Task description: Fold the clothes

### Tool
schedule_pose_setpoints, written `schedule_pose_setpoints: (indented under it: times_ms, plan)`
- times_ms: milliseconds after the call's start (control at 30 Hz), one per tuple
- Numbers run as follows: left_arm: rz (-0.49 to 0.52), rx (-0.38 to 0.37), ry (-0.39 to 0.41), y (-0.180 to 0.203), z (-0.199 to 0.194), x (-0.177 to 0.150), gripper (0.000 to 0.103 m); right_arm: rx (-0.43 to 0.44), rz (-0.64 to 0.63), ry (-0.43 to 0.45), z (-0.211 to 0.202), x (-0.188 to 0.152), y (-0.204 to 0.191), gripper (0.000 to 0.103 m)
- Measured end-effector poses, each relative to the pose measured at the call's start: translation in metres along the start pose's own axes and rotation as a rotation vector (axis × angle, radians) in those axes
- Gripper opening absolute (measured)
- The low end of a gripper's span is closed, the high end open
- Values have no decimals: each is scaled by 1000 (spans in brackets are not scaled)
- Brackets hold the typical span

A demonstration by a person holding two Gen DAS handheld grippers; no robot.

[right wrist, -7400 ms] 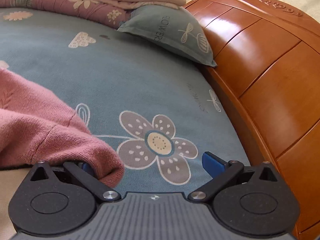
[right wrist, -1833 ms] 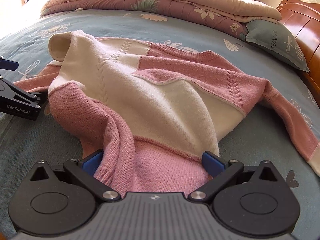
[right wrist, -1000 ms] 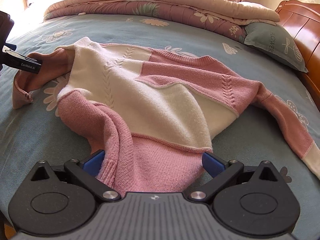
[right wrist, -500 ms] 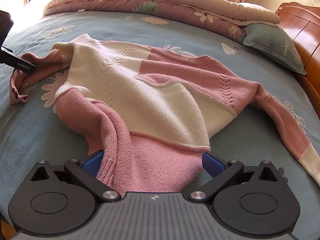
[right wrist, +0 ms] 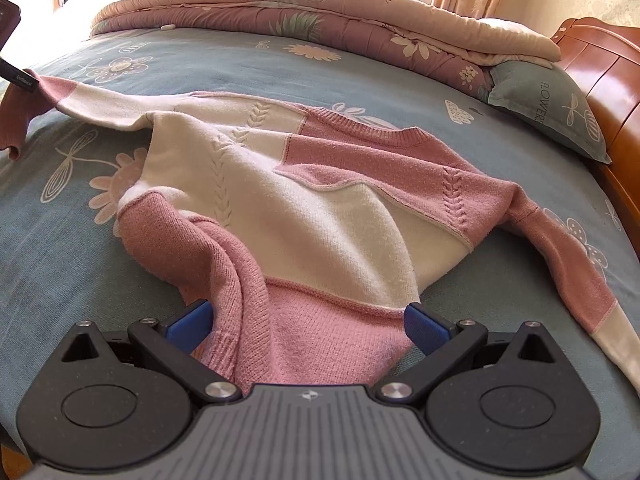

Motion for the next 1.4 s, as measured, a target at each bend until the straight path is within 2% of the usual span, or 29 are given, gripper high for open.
schedule_pose_setpoints:
  times_ms: [100,167,300,400,567,667,800,900,1000,1100,1200,1300,1400]
  plan:
    - [23,30,40,-1,5,1,100,-4,-3,-9,1,0,-1,103]
    - [38,28,29,-1,9,-6,100,-6,-5,-14,1,0,-2,103]
    - [24,57,-47,-11,33,-28,100,-11,-24,-21,1,1,-7,103]
    - [-21,115,-105,-34,50,-46,100,-14,-40,-19,-2,3,-10,103]
    - [-106,137,-194,-79,68,-64,100,-9,-40,-18,-1,6,-15,103]
    - [-155,61,-243,-94,67,-67,99,11,-46,-14,-2,9,-21,103]
    - [-199,-52,-219,-96,52,-56,99,33,-63,-7,-4,13,-31,103]
    - [-281,-256,-239,-88,40,-38,99,50,-68,-5,-6,15,-35,103]
    - [-362,-528,-284,-69,28,-22,99,54,-73,-8,-8,16,-37,103]
    - [-428,-722,-299,-48,19,-9,99,55,-75,-16,-8,15,-39,103]
    - [-520,-862,-329,-27,23,-4,99,59,-75,-26,-7,15,-42,103]
    - [-556,-910,-395,-3,38,-11,99,61,-81,-29,-7,15,-44,103]
    - [-583,-879,-476,8,57,-33,99,60,-80,-35,-7,13,-43,103]
Point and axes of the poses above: each gripper's, at about its wrist camera, not at the fingertips, and z roughly the way its jaws point, y to its right, x to its top, the point moved 2 cm from there along z, roughly the way its jaws point, and after that the axes turned 10 degrees about -z, right-handed, at the moved point
